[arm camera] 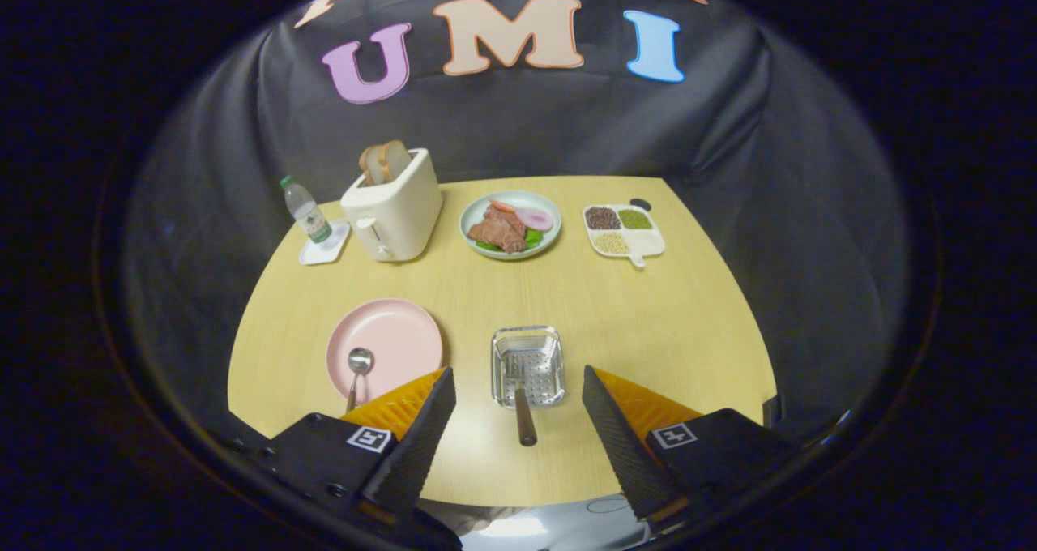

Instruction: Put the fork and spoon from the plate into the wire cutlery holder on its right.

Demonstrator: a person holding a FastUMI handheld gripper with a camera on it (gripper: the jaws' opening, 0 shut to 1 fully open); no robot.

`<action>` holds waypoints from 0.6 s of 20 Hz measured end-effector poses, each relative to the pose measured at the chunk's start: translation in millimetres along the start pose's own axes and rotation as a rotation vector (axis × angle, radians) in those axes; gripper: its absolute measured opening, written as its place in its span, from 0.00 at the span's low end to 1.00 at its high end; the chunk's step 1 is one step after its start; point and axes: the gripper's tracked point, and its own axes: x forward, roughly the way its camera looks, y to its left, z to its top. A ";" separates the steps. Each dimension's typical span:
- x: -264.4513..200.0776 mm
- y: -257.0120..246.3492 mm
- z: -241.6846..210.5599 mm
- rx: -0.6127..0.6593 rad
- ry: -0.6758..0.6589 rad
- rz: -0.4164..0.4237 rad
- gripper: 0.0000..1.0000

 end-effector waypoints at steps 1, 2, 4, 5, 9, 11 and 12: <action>-6.3 4.5 4.0 0.016 -0.039 -0.004 1.00; -10.6 9.8 5.5 0.032 -0.077 -0.003 1.00; -20.6 25.4 6.0 0.058 -0.140 0.001 1.00; -24.3 33.3 4.4 0.068 -0.164 0.006 1.00; -27.9 76.9 -14.7 0.085 -0.228 0.048 0.99; -27.0 100.0 -28.0 0.092 -0.236 0.080 0.99; -25.6 109.9 -35.6 0.091 -0.234 0.092 0.99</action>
